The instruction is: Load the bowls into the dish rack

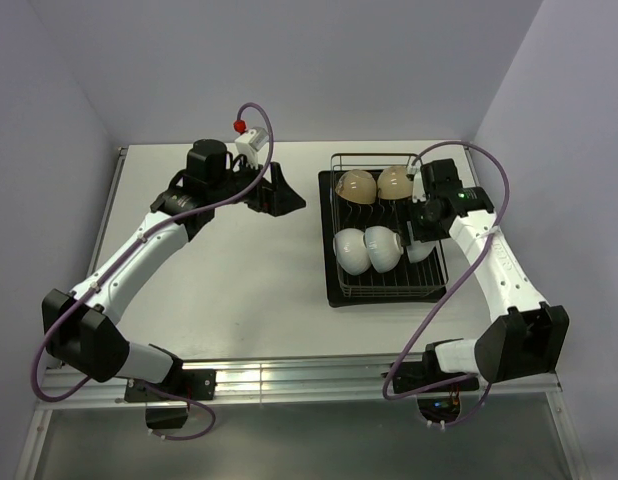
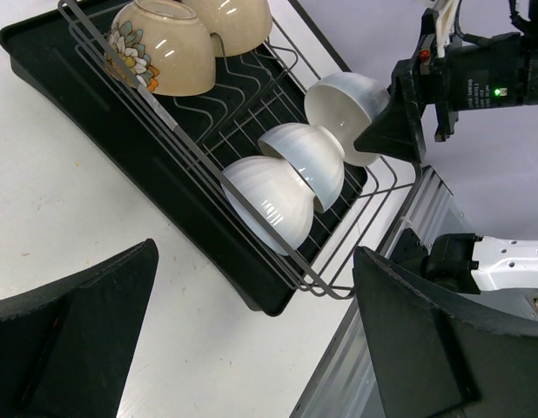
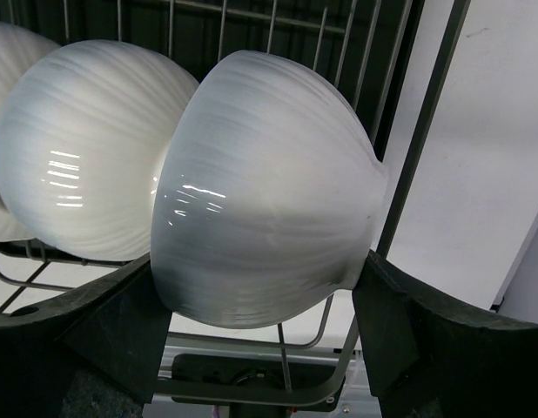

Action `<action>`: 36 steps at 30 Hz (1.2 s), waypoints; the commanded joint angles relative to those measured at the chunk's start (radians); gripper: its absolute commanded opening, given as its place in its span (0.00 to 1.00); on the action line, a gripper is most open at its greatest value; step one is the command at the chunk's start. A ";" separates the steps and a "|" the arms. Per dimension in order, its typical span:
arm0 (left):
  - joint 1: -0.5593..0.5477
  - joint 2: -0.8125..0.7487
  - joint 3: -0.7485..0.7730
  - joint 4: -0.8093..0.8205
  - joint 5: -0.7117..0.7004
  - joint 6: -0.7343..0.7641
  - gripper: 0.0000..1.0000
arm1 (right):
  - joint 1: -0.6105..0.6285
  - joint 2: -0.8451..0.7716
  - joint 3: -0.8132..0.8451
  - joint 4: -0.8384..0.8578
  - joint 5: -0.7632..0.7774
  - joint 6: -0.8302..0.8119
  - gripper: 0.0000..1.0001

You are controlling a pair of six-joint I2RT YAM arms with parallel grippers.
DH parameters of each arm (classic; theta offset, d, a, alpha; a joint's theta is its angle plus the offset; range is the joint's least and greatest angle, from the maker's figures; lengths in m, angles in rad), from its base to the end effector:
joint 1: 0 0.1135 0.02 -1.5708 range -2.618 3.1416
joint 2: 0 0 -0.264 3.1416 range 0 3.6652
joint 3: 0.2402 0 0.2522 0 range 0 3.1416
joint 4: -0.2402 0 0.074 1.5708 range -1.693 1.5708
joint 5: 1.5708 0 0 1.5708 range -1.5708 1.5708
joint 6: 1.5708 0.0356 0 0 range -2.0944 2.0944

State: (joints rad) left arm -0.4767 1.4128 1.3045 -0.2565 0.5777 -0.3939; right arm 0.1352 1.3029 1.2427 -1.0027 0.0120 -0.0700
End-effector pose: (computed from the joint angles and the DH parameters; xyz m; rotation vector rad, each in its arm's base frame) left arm 0.2803 -0.1666 0.3703 0.4924 1.9842 -1.1212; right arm 0.2493 0.0335 0.3175 -0.2656 2.6201 0.0065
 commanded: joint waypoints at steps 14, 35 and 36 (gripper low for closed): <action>0.004 -0.043 -0.007 0.013 0.007 0.018 1.00 | 0.012 0.030 -0.032 0.104 0.037 -0.024 0.00; 0.006 -0.031 -0.004 0.011 0.010 0.023 0.99 | 0.021 0.079 -0.026 0.072 0.006 -0.040 0.32; 0.007 -0.029 -0.001 0.008 0.010 0.024 0.99 | 0.021 0.081 -0.028 0.072 0.005 -0.040 0.46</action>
State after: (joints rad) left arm -0.4747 1.4082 1.2961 -0.2600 0.5785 -0.3855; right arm 0.1425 1.3800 1.2041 -0.9527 0.0265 -0.1032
